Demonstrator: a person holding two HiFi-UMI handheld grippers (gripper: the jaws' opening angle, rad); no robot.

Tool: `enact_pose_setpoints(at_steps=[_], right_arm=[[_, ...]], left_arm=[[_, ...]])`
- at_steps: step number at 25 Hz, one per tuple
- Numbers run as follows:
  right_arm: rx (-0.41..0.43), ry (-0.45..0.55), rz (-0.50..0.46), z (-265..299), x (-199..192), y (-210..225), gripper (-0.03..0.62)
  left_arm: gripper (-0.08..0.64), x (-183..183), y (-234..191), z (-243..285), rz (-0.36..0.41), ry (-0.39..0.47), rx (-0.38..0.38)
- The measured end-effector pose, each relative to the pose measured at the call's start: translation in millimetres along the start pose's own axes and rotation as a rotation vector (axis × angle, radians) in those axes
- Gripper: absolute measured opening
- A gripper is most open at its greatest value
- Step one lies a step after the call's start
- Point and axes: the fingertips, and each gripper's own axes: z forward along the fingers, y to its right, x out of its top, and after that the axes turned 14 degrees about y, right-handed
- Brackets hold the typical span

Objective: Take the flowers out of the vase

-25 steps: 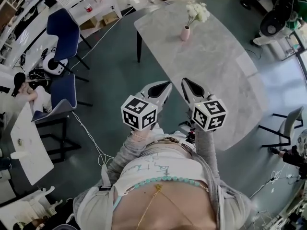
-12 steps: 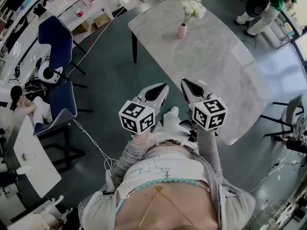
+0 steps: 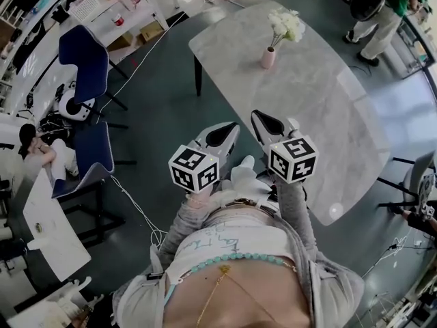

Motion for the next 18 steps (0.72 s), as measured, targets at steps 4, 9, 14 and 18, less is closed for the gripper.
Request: enact_pose_setpoints(at_steps=[4,9,14,18], right_arm=[[-0.010,-0.006,0.003,17,9,21,0.027],[-0.034,0.003,0.014,24,22,51,0.027],[-0.046,0.025,0.031,26,34,71,0.027],[-0.060,0.036,0.036,25,39,86,0.027]], left_arm=[[0.000,10,-13,27,0.005,-0.009,-0.014],[0.000,18,-21,57,0.021,-0.024,-0.022],[0.000,21,-19,82,0.051,-0.069,-0.051],[0.000,17,-11,100,0.059,-0.096,-0.080]])
